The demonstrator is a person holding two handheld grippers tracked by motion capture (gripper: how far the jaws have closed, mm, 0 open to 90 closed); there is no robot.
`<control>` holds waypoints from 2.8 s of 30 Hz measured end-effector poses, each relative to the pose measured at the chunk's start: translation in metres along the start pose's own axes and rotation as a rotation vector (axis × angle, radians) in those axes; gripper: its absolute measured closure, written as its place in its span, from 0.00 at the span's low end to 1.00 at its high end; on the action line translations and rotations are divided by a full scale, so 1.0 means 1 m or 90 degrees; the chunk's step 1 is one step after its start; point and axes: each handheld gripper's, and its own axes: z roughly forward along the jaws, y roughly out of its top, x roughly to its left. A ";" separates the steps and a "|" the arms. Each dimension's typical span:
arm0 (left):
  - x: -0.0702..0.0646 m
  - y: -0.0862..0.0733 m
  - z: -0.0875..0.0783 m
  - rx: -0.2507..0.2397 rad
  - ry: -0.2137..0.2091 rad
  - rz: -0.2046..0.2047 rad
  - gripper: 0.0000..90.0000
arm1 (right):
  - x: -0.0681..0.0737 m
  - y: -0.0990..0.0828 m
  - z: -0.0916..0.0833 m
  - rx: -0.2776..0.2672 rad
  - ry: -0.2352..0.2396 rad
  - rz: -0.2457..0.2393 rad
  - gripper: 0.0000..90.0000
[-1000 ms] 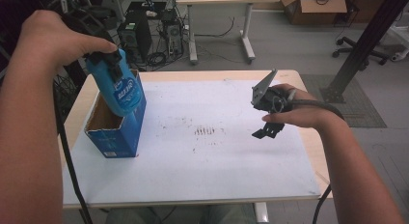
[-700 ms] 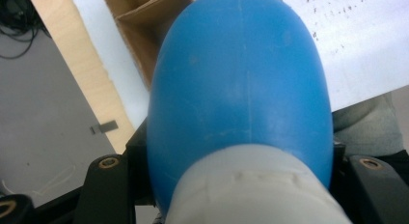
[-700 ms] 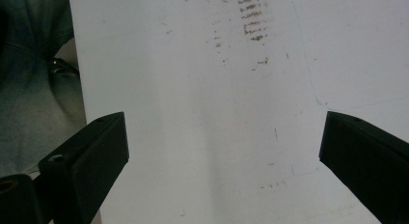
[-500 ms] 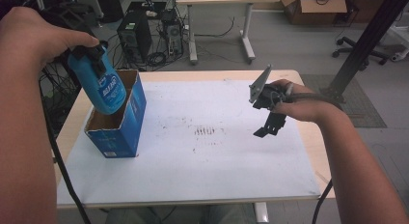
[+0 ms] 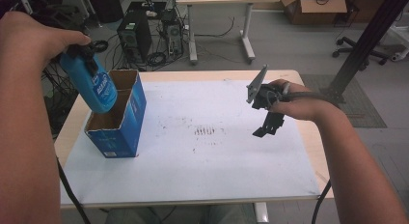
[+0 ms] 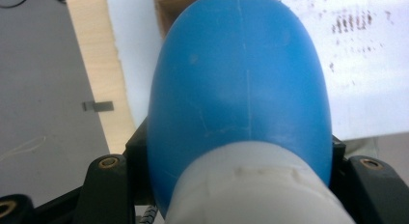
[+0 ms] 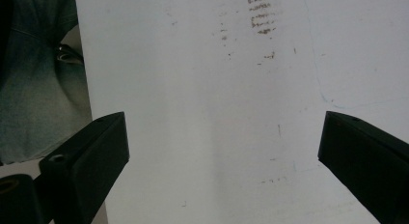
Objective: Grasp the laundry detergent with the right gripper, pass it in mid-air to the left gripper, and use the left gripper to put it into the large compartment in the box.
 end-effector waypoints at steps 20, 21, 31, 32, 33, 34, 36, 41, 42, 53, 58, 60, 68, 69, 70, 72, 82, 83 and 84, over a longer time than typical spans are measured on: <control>0.002 0.008 0.026 0.013 -0.003 -0.023 0.44 | 0.001 0.002 0.012 0.016 0.014 -0.005 0.04; 0.003 0.009 0.029 0.016 -0.004 -0.025 0.44 | 0.002 0.002 0.012 0.015 0.014 -0.004 0.04; 0.006 0.011 0.054 0.037 -0.007 -0.028 0.44 | 0.004 0.001 0.016 0.017 0.018 -0.008 0.04; 0.007 0.012 0.055 0.038 -0.008 -0.030 0.44 | 0.004 0.001 0.017 0.018 0.019 -0.008 0.04; 0.008 0.012 0.057 0.038 -0.009 -0.029 0.44 | 0.005 0.001 0.017 0.016 0.019 -0.008 0.04; 0.008 0.012 0.059 0.039 -0.009 -0.030 0.44 | 0.005 0.001 0.017 0.017 0.018 -0.009 0.04; 0.009 0.012 0.064 0.045 -0.007 -0.029 0.44 | 0.005 0.002 0.018 0.015 0.019 -0.010 0.04; 0.009 0.013 0.075 0.051 -0.008 -0.029 0.44 | 0.005 0.003 0.021 0.014 0.021 -0.012 0.04; 0.009 0.013 0.077 0.054 -0.008 -0.027 0.44 | 0.006 0.003 0.021 0.016 0.022 -0.012 0.04; 0.007 0.017 0.100 0.056 -0.004 -0.026 0.44 | 0.007 0.003 0.023 0.012 0.027 -0.012 0.04; 0.008 0.017 0.111 0.054 -0.004 -0.027 0.44 | 0.006 0.002 0.026 0.010 0.029 -0.012 0.04; 0.008 0.017 0.116 0.057 -0.003 -0.029 0.44 | 0.006 0.002 0.027 0.009 0.030 -0.012 0.04; 0.007 0.017 0.141 0.061 0.002 -0.035 0.44 | 0.007 0.003 0.032 0.009 0.037 -0.016 0.04; 0.007 0.017 0.144 0.063 0.002 -0.035 0.44 | 0.007 0.002 0.033 0.007 0.037 -0.014 0.04; 0.007 0.017 0.148 0.063 0.003 -0.032 0.44 | 0.007 0.002 0.033 0.008 0.037 -0.015 0.04; 0.006 0.016 0.153 0.062 0.001 -0.034 0.44 | 0.007 0.002 0.034 0.007 0.039 -0.014 0.05; 0.005 0.016 0.173 0.054 0.011 -0.031 0.44 | 0.007 0.003 0.037 0.008 0.042 -0.017 0.04; 0.005 0.016 0.175 0.051 0.011 -0.032 0.44 | 0.007 0.003 0.038 0.009 0.044 -0.015 0.05; 0.005 0.015 0.177 0.052 0.010 -0.032 0.44 | 0.006 0.003 0.038 0.008 0.043 -0.017 0.04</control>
